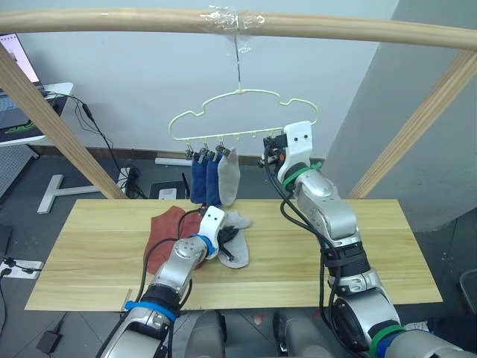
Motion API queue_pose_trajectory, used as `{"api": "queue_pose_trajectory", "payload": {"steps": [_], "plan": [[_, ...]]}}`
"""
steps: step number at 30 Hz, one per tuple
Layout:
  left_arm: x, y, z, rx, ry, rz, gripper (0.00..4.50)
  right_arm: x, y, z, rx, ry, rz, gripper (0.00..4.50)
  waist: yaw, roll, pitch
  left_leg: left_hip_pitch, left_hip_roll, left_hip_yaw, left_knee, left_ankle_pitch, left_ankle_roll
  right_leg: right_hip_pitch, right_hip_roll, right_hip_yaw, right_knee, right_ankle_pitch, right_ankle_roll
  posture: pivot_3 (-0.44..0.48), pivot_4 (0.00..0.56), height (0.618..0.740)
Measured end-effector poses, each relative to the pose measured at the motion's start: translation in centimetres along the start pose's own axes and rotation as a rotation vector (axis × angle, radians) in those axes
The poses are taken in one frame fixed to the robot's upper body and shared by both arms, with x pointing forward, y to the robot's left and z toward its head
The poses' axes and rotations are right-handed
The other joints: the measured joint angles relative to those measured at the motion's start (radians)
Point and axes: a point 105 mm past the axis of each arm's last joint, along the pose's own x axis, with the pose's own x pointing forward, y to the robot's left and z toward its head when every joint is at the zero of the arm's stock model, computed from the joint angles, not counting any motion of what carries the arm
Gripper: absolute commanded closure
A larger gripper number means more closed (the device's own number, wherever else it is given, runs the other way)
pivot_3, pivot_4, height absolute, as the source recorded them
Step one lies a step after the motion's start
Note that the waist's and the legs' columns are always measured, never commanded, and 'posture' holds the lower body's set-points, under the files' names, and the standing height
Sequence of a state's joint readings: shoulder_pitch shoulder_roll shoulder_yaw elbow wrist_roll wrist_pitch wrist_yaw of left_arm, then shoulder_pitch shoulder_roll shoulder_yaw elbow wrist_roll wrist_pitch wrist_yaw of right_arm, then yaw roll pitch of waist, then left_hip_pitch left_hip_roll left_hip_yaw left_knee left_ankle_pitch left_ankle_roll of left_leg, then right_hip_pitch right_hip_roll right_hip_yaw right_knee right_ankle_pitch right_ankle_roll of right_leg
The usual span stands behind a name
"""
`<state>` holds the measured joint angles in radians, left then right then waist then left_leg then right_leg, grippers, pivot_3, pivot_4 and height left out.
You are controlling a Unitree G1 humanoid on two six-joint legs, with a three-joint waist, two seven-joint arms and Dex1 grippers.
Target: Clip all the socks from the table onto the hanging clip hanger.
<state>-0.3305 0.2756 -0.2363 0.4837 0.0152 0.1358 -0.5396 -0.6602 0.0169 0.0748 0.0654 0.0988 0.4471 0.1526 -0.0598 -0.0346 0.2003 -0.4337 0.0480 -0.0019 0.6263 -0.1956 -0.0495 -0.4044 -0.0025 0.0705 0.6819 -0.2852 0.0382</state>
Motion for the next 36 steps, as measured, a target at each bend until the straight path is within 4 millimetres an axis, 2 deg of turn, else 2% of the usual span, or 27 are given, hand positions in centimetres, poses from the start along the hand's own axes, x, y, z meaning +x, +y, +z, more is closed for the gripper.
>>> {"api": "queue_pose_trajectory", "payload": {"steps": [3,5,10,13,17,22,33,34,36], "plan": [[-0.3,-1.0,0.1,-0.019,-0.042,-0.020,4.47,-0.1,-0.4,0.0,0.001,0.012,0.002,4.50,0.002,0.000,0.000,0.000,0.000,0.000,0.000,0.000,0.000,0.000,0.000,0.000,0.000,0.000,0.000,-0.062,0.148,0.740],[-0.7,-1.5,1.3,0.007,-0.106,-0.027,4.47,-0.3,-0.7,0.0,0.029,0.037,0.017,4.50,0.005,0.000,0.000,0.000,0.000,0.000,0.000,0.000,0.000,0.000,0.000,0.000,0.000,0.000,0.000,-0.059,0.141,0.740],[-2.8,-1.5,8.7,0.126,-0.421,0.026,4.47,-0.9,-2.0,0.5,0.100,0.132,0.070,4.50,0.011,-0.001,-0.003,0.000,0.000,0.001,0.001,0.000,0.000,0.001,-0.001,0.001,0.000,0.001,0.001,-0.062,0.138,0.740],[-4.1,-2.3,11.1,0.212,-0.544,0.031,4.47,-1.1,-2.6,1.2,0.238,0.199,0.095,4.50,0.010,0.000,-0.004,0.000,0.000,0.000,0.001,0.000,0.000,0.000,-0.001,0.000,0.000,0.001,0.001,-0.062,0.145,0.740],[-4.5,-2.8,12.7,0.308,-0.607,0.057,4.47,-1.4,-2.7,2.2,0.421,0.303,0.133,4.50,0.010,0.000,-0.004,0.000,0.000,0.001,0.002,0.000,0.000,0.000,-0.001,0.000,0.000,0.001,0.000,-0.061,0.145,0.740],[-4.4,-2.6,14.8,0.414,-0.666,0.109,4.47,-1.8,-2.5,2.3,0.525,0.382,0.138,4.50,0.010,0.000,-0.004,-0.001,-0.001,0.001,0.001,0.000,0.001,0.000,-0.001,0.001,0.000,0.001,0.001,-0.067,0.147,0.740],[-3.7,-2.7,15.3,0.408,-0.690,0.119,4.47,-1.9,-2.2,2.1,0.603,0.425,0.123,4.50,0.008,0.000,-0.004,-0.001,-0.001,0.001,0.002,0.000,0.001,0.000,-0.001,0.000,0.000,0.001,0.001,-0.080,0.160,0.740],[-3.8,-2.7,15.5,0.413,-0.697,0.119,4.50,-1.9,-2.1,2.1,0.607,0.425,0.125,3.94,0.008,0.000,-0.004,-0.001,-0.001,0.001,0.002,0.000,0.001,0.000,-0.001,0.000,0.000,0.001,0.001,-0.078,0.160,0.740],[-3.8,-2.7,16.0,0.423,-0.709,0.120,4.50,-2.0,-2.1,1.9,0.609,0.435,0.126,3.29,0.008,0.000,-0.004,-0.001,-0.001,0.001,0.001,0.000,0.001,0.000,-0.001,0.000,0.000,0.001,0.001,-0.077,0.161,0.740]]}}
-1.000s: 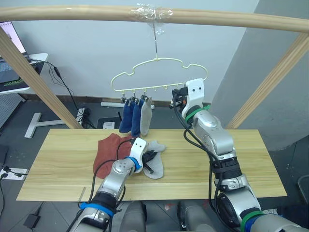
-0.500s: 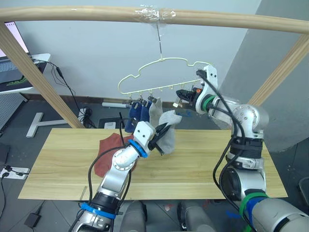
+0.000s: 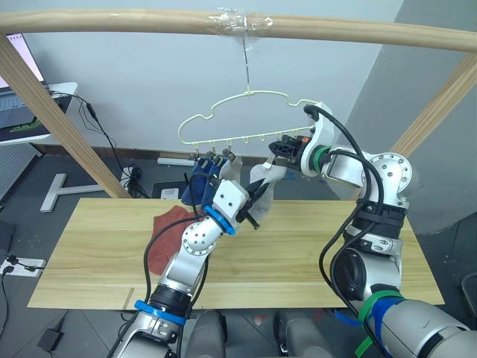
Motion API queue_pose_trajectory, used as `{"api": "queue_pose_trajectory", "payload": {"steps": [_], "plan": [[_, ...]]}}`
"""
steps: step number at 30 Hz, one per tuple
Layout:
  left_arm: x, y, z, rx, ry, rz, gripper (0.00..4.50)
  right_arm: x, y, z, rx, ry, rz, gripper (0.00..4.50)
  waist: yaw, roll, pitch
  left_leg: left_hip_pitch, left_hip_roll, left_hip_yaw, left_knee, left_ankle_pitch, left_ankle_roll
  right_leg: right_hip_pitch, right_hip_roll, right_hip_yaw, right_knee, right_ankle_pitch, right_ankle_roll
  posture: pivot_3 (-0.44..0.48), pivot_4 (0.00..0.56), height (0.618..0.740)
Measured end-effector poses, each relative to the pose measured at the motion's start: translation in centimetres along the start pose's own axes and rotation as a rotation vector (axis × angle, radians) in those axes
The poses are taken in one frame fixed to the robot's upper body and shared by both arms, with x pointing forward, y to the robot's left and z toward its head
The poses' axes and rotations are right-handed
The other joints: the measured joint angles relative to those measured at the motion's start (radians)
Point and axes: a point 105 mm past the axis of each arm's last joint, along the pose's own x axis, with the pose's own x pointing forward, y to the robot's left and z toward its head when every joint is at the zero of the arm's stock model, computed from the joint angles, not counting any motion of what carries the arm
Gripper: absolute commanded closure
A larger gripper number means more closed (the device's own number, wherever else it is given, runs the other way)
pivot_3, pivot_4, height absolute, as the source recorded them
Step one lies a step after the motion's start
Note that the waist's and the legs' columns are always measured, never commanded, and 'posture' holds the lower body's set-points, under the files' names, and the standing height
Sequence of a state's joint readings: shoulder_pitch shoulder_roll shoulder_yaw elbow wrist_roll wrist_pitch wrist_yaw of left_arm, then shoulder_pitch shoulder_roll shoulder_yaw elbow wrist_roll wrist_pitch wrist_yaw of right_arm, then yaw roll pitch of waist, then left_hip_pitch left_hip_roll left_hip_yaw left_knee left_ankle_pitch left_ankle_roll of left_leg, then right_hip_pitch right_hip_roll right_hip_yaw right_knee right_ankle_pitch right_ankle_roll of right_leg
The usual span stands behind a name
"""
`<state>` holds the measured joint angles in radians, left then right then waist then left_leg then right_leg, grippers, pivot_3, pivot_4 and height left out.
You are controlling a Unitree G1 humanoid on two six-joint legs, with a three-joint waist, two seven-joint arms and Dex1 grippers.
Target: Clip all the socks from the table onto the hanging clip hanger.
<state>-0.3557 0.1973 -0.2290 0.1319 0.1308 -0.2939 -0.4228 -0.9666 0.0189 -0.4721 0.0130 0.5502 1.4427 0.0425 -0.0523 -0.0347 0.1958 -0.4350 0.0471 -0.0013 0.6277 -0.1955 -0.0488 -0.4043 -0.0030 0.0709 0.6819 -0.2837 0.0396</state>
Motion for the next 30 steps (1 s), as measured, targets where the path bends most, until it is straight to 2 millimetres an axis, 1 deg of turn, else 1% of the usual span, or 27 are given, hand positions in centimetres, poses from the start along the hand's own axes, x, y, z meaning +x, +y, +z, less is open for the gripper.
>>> {"api": "queue_pose_trajectory", "payload": {"steps": [2,5,9,12,15,17,19,20,21,23,25,26,27,29,30], "plan": [[0.0,0.1,0.1,0.003,-0.003,0.000,4.50,0.0,-0.2,-0.2,0.008,0.010,-0.006,2.47,-0.005,0.000,0.000,0.000,0.000,0.000,0.000,0.000,0.000,0.000,0.000,0.000,0.000,0.000,0.000,-0.077,0.161,0.740],[0.0,0.1,-0.1,0.002,0.005,-0.001,4.50,0.1,-0.8,-0.6,0.028,0.024,-0.016,1.40,-0.009,0.000,0.000,0.000,0.000,0.000,-0.001,0.000,0.000,-0.001,0.000,0.000,0.000,0.000,0.000,-0.077,0.161,0.740],[-0.1,0.1,-0.3,-0.001,0.010,-0.001,4.50,-0.4,-1.2,-0.1,0.044,0.017,-0.009,0.02,-0.012,0.000,0.000,0.000,0.000,0.000,0.000,0.000,0.000,-0.001,0.000,0.000,0.000,0.000,0.000,-0.082,0.160,0.740],[-0.1,0.1,-0.5,-0.018,0.017,-0.001,4.50,-1.7,-1.0,1.2,0.009,-0.001,0.039,0.02,-0.012,0.000,0.000,-0.001,0.000,0.000,0.000,0.000,0.000,-0.001,0.000,0.000,0.000,0.000,0.000,-0.088,0.159,0.740],[-0.1,-0.1,-0.7,-0.056,0.022,-0.015,3.80,-3.4,0.1,2.6,-0.060,-0.039,0.114,0.00,-0.016,0.000,0.000,-0.001,0.000,0.000,-0.001,0.000,0.000,-0.001,0.001,0.000,0.000,0.000,0.000,-0.095,0.159,0.740],[-0.2,-0.2,-1.0,-0.095,0.034,-0.029,3.20,-4.5,0.6,2.6,-0.131,-0.048,0.152,0.00,-0.019,0.000,0.000,-0.001,0.000,0.000,-0.001,0.000,0.000,-0.001,0.001,0.000,-0.001,0.000,0.000,-0.095,0.158,0.740],[-0.3,-0.1,-1.4,-0.142,0.052,-0.037,2.65,-5.1,0.5,1.3,-0.208,-0.024,0.161,0.00,-0.025,0.000,0.000,-0.001,0.000,0.000,-0.001,0.000,0.000,-0.001,0.001,0.000,-0.001,0.000,0.000,-0.095,0.158,0.740],[-0.5,0.2,-1.6,-0.167,0.064,-0.032,2.29,-5.2,0.2,0.5,-0.246,-0.014,0.145,0.00,-0.028,0.000,0.000,-0.001,0.000,0.000,-0.001,0.000,0.000,-0.001,0.001,0.000,0.000,0.000,0.000,-0.096,0.157,0.740],[-0.7,0.5,-1.9,-0.182,0.078,-0.027,2.03,-5.2,-0.2,-0.2,-0.278,-0.008,0.128,0.00,-0.031,0.000,0.000,-0.001,0.000,0.000,0.000,0.000,0.000,-0.001,0.001,0.000,0.000,0.000,0.000,-0.097,0.157,0.740],[-1.6,1.5,-2.7,-0.201,0.118,-0.011,1.41,-5.1,-0.8,-1.5,-0.348,-0.004,0.088,0.00,-0.038,0.000,0.000,0.000,0.000,0.000,0.000,0.000,0.000,-0.001,0.001,0.000,0.000,0.000,0.000,-0.096,0.157,0.740],[-2.7,2.4,-3.2,-0.219,0.153,0.007,0.74,-4.9,-0.9,-2.4,-0.424,-0.035,0.064,0.00,-0.049,0.000,0.000,0.000,0.001,0.000,0.000,0.000,0.000,-0.001,0.002,0.001,0.000,0.000,0.001,-0.087,0.160,0.740],[-3.1,2.7,-3.3,-0.222,0.165,0.011,0.57,-4.7,-0.9,-2.7,-0.448,-0.045,0.057,0.00,-0.051,0.000,0.000,0.000,0.001,0.000,0.000,0.000,0.000,-0.001,0.002,0.001,0.001,0.000,0.001,-0.084,0.161,0.740],[-3.7,2.9,-3.4,-0.226,0.179,0.009,0.54,-4.4,-0.7,-3.0,-0.489,-0.067,0.044,0.17,-0.052,0.000,0.000,0.000,0.001,-0.001,0.000,0.000,0.000,-0.001,0.002,0.000,0.001,0.000,0.001,-0.084,0.161,0.740],[-5.0,3.3,-3.3,-0.219,0.200,-0.010,0.52,-3.9,-0.5,-3.6,-0.541,-0.118,0.023,0.59,-0.056,0.000,0.000,0.000,0.002,-0.001,0.000,0.000,0.000,-0.001,0.002,0.001,0.000,-0.001,0.001,-0.076,0.164,0.740],[-5.6,3.6,-3.1,-0.214,0.208,-0.012,0.52,-3.6,-0.4,-3.8,-0.554,-0.137,0.012,0.91,-0.055,0.000,0.000,0.000,0.001,-0.001,0.000,0.000,0.000,-0.001,0.002,0.001,0.000,-0.001,0.001,-0.076,0.164,0.740]]}}
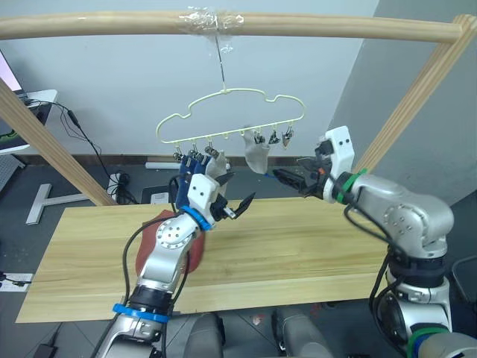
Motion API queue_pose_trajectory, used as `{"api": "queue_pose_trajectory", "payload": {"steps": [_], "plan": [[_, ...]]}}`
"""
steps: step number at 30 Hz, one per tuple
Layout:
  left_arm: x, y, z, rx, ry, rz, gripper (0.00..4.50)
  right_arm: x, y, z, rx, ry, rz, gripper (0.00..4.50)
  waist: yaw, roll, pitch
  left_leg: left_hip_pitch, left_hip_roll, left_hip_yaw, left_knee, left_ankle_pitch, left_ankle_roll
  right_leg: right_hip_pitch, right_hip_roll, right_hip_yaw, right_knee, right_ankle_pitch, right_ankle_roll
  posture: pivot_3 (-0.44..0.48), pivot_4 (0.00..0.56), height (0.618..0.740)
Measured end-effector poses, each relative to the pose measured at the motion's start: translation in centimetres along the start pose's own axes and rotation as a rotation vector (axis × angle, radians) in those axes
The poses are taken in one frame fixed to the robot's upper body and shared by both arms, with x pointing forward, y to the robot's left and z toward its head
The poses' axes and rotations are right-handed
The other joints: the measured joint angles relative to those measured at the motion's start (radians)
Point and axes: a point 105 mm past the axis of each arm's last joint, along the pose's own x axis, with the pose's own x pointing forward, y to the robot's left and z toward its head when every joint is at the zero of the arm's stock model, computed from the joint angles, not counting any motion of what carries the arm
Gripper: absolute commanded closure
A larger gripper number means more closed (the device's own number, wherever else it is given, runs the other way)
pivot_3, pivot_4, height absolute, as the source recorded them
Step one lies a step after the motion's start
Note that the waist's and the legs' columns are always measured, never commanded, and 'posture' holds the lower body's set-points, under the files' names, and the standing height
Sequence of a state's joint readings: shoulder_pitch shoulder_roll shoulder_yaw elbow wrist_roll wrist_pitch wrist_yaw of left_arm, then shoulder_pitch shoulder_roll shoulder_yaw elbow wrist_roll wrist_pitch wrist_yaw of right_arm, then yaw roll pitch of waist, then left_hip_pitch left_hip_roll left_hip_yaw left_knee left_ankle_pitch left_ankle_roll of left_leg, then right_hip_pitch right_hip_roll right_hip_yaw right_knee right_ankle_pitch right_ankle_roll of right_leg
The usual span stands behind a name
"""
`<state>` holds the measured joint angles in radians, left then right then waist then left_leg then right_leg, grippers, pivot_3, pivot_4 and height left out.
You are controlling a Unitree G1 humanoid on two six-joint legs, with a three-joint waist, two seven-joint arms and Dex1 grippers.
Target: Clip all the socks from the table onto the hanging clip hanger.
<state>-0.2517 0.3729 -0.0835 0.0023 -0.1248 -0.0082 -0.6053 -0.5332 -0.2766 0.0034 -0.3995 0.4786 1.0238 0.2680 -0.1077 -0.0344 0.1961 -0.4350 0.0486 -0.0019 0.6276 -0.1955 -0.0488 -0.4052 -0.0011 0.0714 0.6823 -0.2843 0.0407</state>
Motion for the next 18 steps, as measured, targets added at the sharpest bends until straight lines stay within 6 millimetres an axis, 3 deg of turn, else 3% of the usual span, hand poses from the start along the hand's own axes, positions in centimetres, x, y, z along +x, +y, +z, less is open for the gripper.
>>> {"api": "queue_pose_trajectory", "payload": {"steps": [2,5,10,18], "plan": [[-1.1,0.5,0.6,0.000,0.001,-0.005,0.52,0.5,0.4,-0.3,-0.045,-0.039,-0.033,1.58,0.001,0.000,0.000,0.000,0.000,0.000,0.000,0.000,0.000,0.000,-0.001,0.000,0.000,0.000,0.000,-0.071,0.163,0.740],[-2.1,1.0,1.4,0.007,0.001,-0.018,0.52,0.9,0.7,-0.2,-0.088,-0.091,-0.081,1.58,0.006,0.000,0.000,0.000,0.000,0.000,0.000,0.000,0.000,0.000,-0.001,0.000,0.000,0.000,0.000,-0.060,0.163,0.740],[-2.9,1.7,2.0,0.012,0.006,-0.021,0.52,1.2,0.4,-0.1,-0.092,-0.155,-0.161,3.11,0.022,0.000,0.000,0.000,0.000,0.000,0.001,0.000,0.000,0.000,-0.001,0.000,0.000,0.000,0.000,-0.054,0.161,0.740],[-2.8,1.6,2.5,0.007,-0.003,-0.015,0.52,2.5,-0.6,-1.1,-0.080,-0.161,-0.241,3.11,0.025,0.000,0.000,0.000,0.000,0.000,0.000,0.000,0.000,0.000,-0.001,0.000,0.000,0.000,-0.001,-0.050,0.160,0.740]]}}
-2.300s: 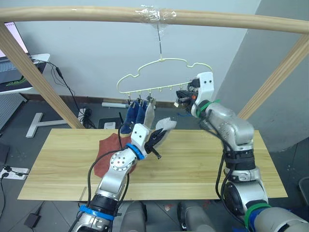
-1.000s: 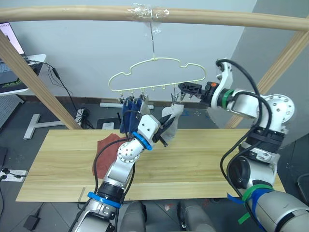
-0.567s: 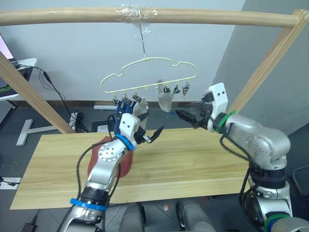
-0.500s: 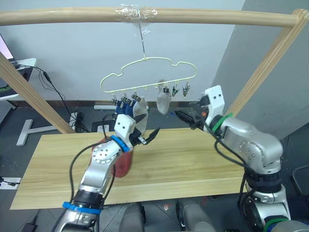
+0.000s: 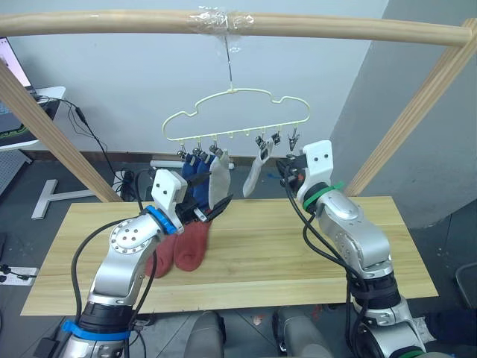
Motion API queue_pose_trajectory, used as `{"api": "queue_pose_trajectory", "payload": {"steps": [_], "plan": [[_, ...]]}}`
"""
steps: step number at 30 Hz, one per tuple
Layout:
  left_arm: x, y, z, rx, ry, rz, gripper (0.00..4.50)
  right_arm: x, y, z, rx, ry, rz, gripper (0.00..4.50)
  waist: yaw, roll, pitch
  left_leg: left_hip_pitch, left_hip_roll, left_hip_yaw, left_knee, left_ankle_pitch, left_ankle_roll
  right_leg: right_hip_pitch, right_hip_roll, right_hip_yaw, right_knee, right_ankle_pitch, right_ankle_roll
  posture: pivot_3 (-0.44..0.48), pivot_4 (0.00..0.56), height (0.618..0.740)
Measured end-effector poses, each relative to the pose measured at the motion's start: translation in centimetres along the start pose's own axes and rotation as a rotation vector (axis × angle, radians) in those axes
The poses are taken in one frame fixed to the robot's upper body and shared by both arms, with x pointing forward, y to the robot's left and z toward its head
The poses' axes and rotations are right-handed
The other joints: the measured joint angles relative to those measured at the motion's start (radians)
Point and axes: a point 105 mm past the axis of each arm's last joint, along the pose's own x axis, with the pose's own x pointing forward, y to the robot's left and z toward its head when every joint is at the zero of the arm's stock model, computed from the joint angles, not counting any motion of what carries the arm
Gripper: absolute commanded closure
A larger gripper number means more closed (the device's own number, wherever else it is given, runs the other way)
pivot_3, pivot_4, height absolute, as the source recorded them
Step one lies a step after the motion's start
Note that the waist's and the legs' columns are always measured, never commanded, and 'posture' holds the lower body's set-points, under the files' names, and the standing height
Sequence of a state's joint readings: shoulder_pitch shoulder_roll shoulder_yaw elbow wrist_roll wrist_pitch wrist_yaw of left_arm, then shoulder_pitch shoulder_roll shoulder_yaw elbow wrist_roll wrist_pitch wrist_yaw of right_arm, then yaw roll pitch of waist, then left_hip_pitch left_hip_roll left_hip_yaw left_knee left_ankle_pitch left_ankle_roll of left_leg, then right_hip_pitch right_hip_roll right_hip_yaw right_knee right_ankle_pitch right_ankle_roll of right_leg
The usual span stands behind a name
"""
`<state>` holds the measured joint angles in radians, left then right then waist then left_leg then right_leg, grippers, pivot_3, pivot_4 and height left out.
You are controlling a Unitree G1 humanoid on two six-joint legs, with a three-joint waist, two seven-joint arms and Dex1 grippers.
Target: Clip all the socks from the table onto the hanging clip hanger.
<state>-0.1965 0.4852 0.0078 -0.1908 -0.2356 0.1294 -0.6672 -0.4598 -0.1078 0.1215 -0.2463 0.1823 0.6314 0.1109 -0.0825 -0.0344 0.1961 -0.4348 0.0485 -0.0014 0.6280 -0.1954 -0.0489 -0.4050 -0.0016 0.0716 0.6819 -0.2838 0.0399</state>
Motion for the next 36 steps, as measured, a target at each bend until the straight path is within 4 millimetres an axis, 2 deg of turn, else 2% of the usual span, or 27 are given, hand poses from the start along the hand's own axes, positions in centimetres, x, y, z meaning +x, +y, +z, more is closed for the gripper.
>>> {"api": "queue_pose_trajectory", "payload": {"steps": [11,18,28,36], "plan": [[-0.2,0.1,0.7,-0.005,-0.019,0.002,0.52,2.8,0.0,0.5,0.032,-0.040,-0.058,3.11,0.002,0.000,0.000,0.000,0.000,0.000,0.000,0.000,0.000,0.000,0.000,0.000,0.000,0.000,0.000,-0.020,0.166,0.740],[-0.5,0.4,0.6,-0.002,-0.013,0.016,0.52,3.6,0.3,1.3,0.023,-0.075,-0.063,3.11,0.005,0.000,0.000,0.000,0.000,0.000,0.000,0.000,0.000,0.000,0.000,0.000,0.000,0.000,0.000,-0.011,0.167,0.740],[-0.6,0.5,0.5,-0.007,-0.007,0.023,0.52,4.8,-0.4,2.1,0.019,-0.113,-0.124,3.11,0.006,0.000,0.000,0.000,0.000,0.000,0.000,0.000,0.000,0.000,0.000,0.000,0.001,0.000,0.000,-0.012,0.163,0.740],[-0.6,0.5,0.5,-0.009,-0.009,0.025,0.52,5.0,-0.7,1.6,0.004,-0.101,-0.143,3.11,0.006,0.000,0.000,0.000,0.000,0.000,0.000,0.000,0.000,0.000,0.000,0.000,0.001,0.000,-0.001,-0.016,0.164,0.740]]}}
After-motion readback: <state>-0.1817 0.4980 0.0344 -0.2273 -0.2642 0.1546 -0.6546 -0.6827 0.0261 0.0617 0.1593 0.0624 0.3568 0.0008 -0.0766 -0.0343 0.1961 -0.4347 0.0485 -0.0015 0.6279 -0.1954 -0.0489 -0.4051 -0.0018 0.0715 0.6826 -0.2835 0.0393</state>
